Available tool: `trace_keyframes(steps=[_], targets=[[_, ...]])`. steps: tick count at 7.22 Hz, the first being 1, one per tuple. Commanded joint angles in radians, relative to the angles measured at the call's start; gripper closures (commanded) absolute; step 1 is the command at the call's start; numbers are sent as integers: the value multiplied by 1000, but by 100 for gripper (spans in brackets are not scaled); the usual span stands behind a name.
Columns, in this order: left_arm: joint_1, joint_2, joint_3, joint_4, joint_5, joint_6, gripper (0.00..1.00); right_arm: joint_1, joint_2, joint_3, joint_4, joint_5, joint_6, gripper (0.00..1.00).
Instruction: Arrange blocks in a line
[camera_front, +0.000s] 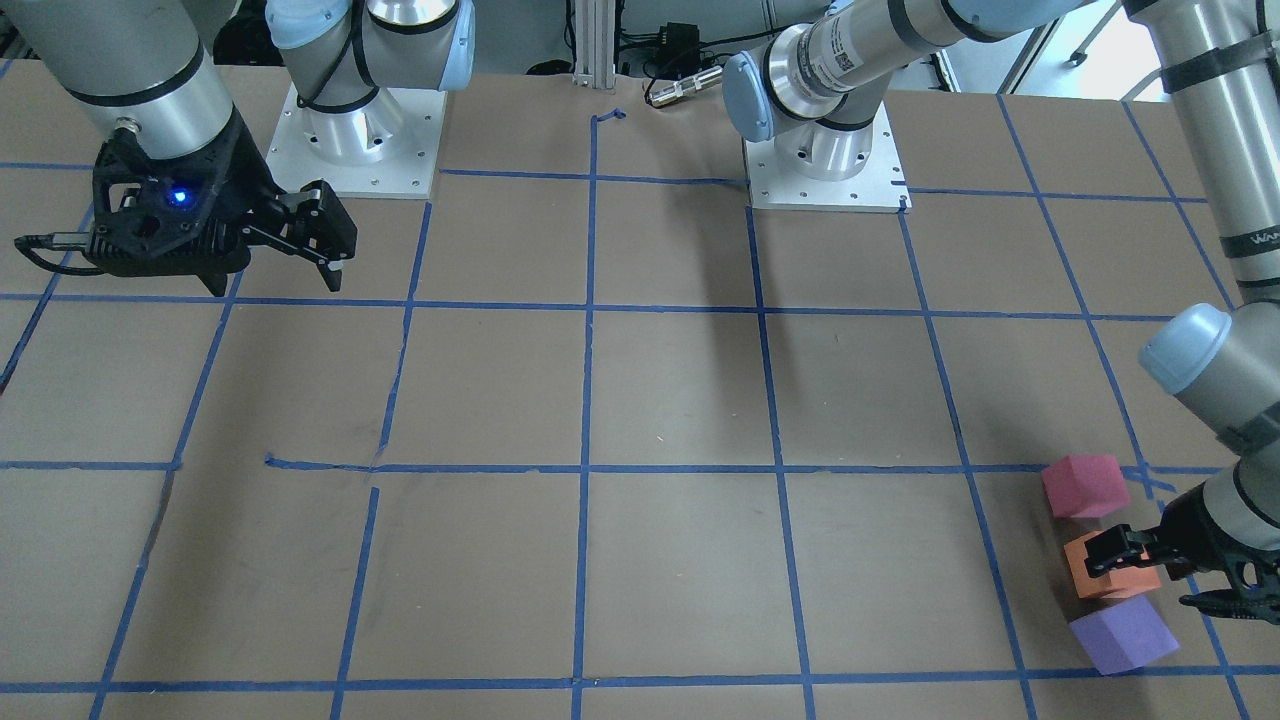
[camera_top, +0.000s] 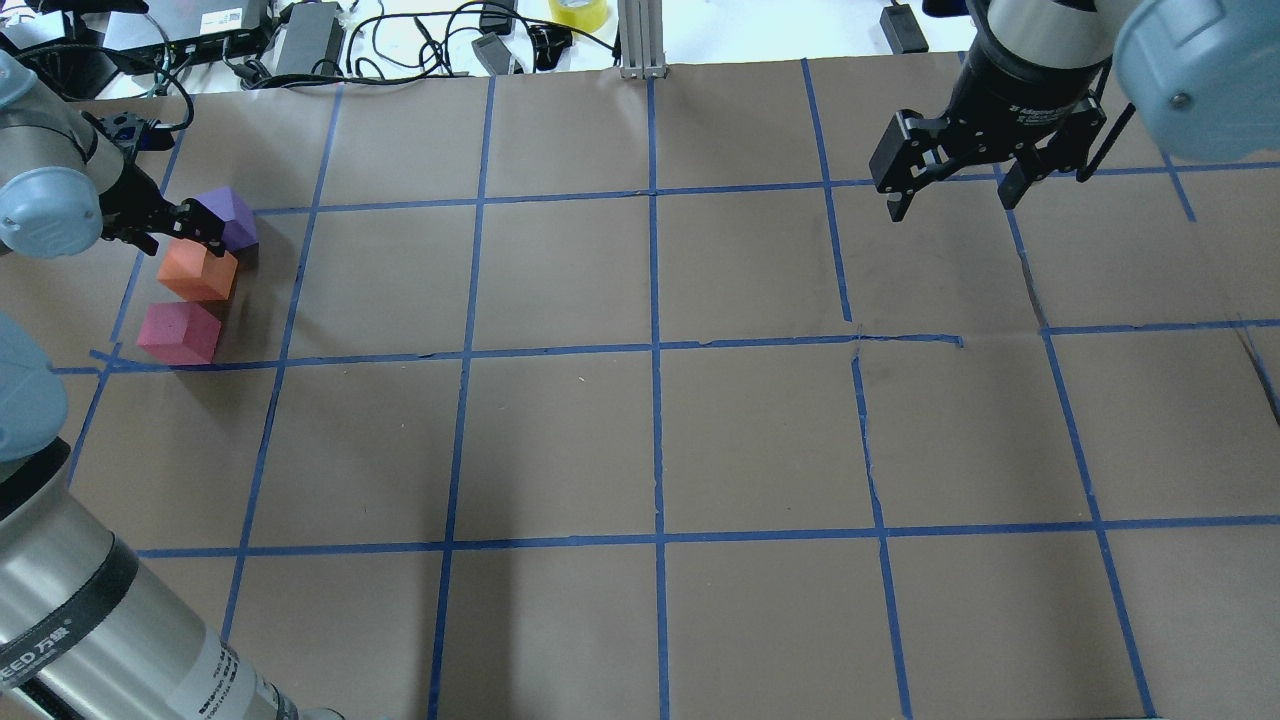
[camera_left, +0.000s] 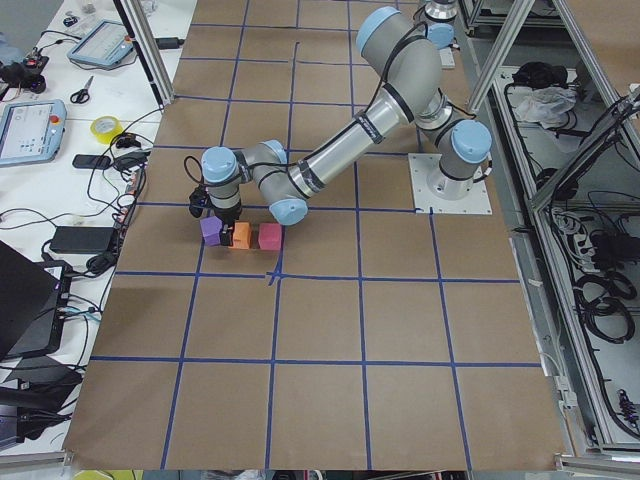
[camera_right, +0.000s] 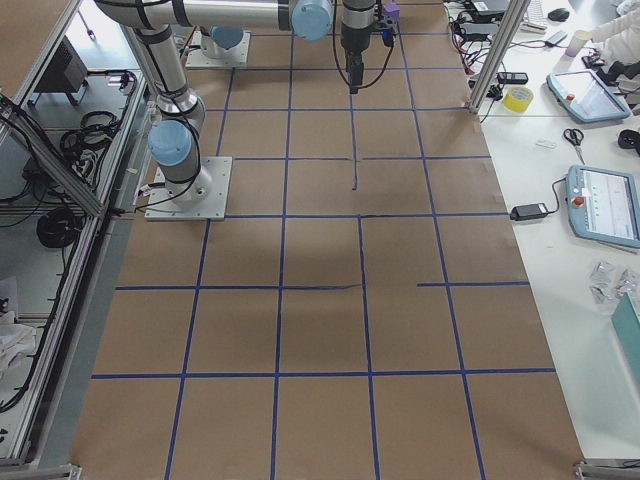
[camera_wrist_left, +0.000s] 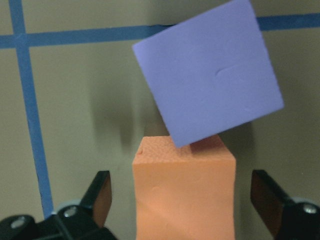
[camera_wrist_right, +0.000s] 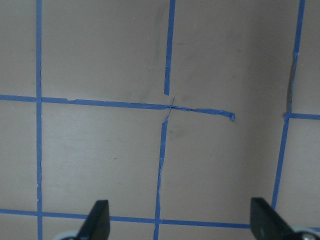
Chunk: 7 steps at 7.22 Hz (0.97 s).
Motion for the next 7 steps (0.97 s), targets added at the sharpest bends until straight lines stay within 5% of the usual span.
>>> trace_keyframes(steps=[1,4,7], targets=[[-14,112,12,-149,5,-1,0,1,15,18,19,1,10,0],[-89,345,20,-474,31,-76,0,3,-14,18,80,1,18,0],[-302,520,24,-651,20,-554,0,4,-37,15,64,10,16,0]])
